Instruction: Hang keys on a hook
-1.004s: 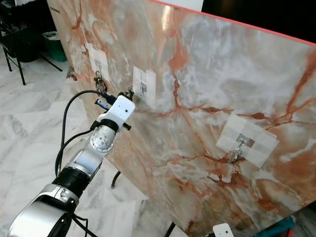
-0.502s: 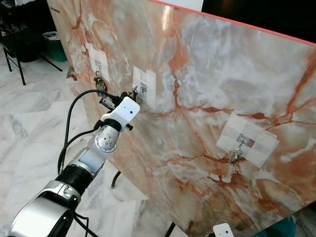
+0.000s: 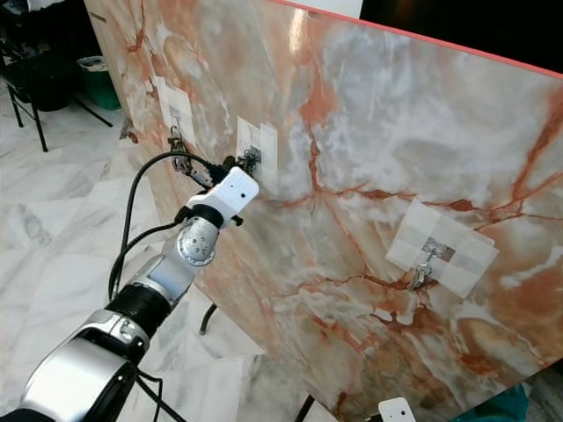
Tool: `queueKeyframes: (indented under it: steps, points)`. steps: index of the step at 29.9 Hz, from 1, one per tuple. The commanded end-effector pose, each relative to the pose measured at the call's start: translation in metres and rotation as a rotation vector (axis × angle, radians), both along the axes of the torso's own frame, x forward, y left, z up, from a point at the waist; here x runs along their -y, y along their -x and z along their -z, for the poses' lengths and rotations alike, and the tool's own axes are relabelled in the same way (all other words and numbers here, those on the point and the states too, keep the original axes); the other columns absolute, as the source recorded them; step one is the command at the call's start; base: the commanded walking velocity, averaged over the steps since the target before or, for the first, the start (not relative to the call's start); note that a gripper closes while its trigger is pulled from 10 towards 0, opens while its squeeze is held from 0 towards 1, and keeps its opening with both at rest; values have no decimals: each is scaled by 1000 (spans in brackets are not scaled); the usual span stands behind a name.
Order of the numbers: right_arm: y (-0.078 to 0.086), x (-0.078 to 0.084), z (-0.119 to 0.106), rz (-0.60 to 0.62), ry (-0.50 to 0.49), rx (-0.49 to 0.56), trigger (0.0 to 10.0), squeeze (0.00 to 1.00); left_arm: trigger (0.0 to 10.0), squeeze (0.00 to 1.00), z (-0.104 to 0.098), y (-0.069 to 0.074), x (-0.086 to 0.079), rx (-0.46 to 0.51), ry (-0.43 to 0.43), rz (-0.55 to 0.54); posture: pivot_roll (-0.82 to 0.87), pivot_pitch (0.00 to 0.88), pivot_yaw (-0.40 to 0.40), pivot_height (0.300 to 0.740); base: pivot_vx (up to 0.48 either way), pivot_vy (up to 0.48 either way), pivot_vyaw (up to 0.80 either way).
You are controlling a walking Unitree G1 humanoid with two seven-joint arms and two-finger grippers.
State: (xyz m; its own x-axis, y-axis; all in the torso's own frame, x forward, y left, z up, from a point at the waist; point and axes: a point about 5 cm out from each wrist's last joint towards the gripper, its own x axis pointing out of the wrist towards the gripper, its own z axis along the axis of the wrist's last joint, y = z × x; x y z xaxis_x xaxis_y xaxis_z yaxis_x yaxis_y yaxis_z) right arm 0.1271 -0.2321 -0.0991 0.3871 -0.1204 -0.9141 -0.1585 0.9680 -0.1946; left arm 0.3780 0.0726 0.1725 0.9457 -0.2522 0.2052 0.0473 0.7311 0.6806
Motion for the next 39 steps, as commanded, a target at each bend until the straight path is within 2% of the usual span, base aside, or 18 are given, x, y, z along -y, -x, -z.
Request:
queueKeyframes:
  steps: [1, 16, 21, 32, 35, 36, 39]
  points:
    - [-1, 1, 0, 18, 0, 4, 10000, 0, 10000, 0, -8, 0, 10, 39, -27, 40, -87, 0, -63, 740, 0, 0, 0]
    - [-2, -3, 0, 20, -8, 6, 10000, 0, 10000, 0, 12, 10, 17, 23, -138, 102, -85, 0, -54, 740, 0, 0, 0]
    - [-2, -3, 0, 18, -9, 6, 10000, 0, 10000, 0, 16, 13, 18, 20, -151, 105, -80, 0, -56, 740, 0, 0, 0]
    - [-3, -3, 0, 13, -10, 5, 10000, 0, 10000, 0, 23, 18, 19, 13, -152, 98, -77, 0, -59, 740, 0, 0, 0]
    - [-3, -3, 0, 12, -9, 5, 10000, 0, 10000, 0, 19, 16, 17, 5, -104, 78, -77, 0, -60, 740, 0, 0, 0]
    - [-3, -3, 0, 12, -8, 5, 10000, 0, 10000, 1000, 18, 16, 16, 1, -82, 74, -76, 0, -60, 740, 0, 0, 0]
    - [-3, -2, 0, 10, -7, 5, 10000, 0, 10000, 1000, 16, 15, 14, -1, -58, 67, -75, 0, -62, 740, 0, 0, 0]
